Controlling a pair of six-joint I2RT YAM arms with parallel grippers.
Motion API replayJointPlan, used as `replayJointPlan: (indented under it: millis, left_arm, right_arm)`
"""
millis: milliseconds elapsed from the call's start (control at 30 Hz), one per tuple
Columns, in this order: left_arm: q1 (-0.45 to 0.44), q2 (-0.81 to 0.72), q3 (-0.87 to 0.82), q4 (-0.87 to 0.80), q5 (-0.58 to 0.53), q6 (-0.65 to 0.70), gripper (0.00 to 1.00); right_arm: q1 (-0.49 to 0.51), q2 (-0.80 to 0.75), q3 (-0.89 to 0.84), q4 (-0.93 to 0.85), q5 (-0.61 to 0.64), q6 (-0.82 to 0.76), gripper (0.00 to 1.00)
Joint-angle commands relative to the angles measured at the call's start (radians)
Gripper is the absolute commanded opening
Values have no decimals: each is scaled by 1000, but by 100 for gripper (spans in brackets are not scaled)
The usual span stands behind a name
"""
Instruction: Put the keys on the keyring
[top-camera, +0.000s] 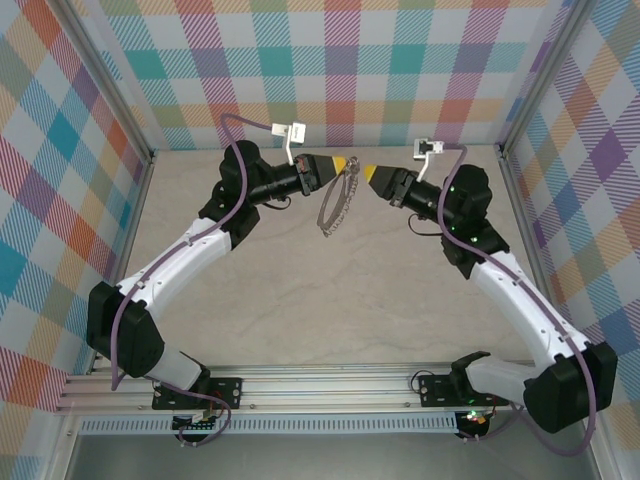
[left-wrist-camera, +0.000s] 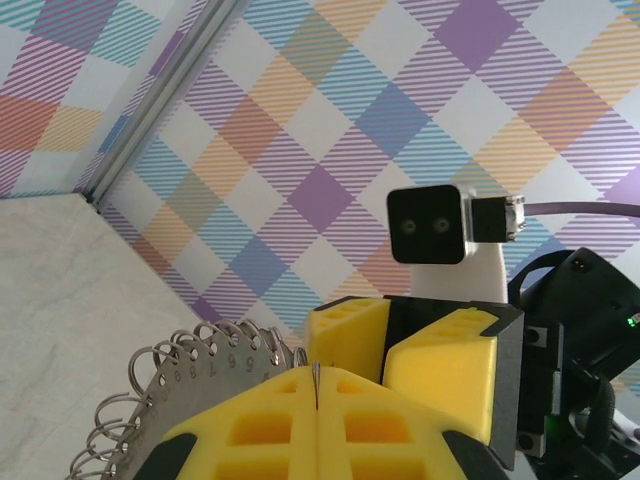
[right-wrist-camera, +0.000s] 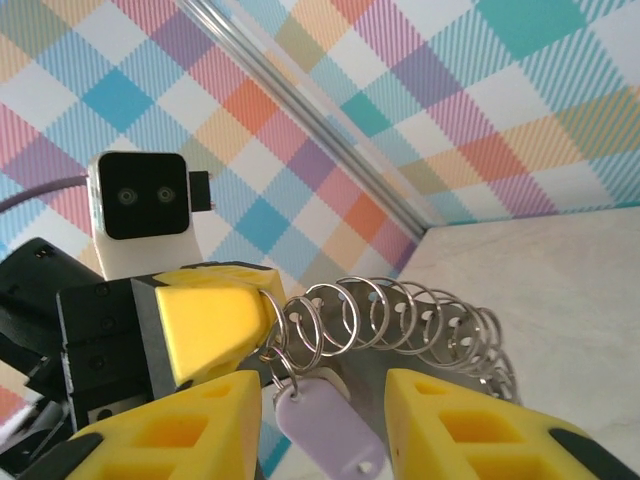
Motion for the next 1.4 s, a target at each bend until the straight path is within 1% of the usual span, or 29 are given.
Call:
replayJointPlan:
  millis: [0,67,200,333,500,600,733,933,1067,1100,1133,1200,1267,1367]
  left_arm:
    - [-18,-11,0,72,-26,-21,0]
    - [-21,-8,0,70,-28,-19,0]
    - [-21,0,0,71,-32,-18,0]
    - [-23,3,0,77,-39,-21,0]
    - [-23,9,3,75,-52,-20,0]
    - [-23,12,3,75,-57,-22,0]
    - [-25,13,7,74,-70,-23,0]
    - [-25,15,11,73,-72,-22,0]
    - [-27,20,12,73,-72,-21,0]
    - [-28,21,14,73,-71,-21,0]
    - [-28,21,14,73,-70,-21,0]
    - [-28,22,17,72,-67,-21,0]
    - [-27,22,18,72,-68,-19,0]
    - [-28,25,20,76,-57,-21,0]
  right_arm:
    - [0,20,-19,176,-69,97,38]
    - [8,35,-28,211,-82,113,38]
    - [36,48,-30,214,-77,104,36]
    - [48,56,-34,212,-81,101,28]
    - [59,47,-53,214,-79,96,13]
    - [61,44,-53,208,-83,91,5]
    - [74,31,-46,168,-73,58,0]
    - [120,19,-18,88,-42,-14,0]
    - [142,29,16,26,-51,-59,0]
    - [143,23,16,10,-48,-66,7]
    - [143,13,9,-1,-35,-74,16]
    - [138,-29,-5,-41,-11,-104,25]
    - [125,-81,-23,-75,22,-122,30]
    - [70,-153,-41,-100,45,-112,31]
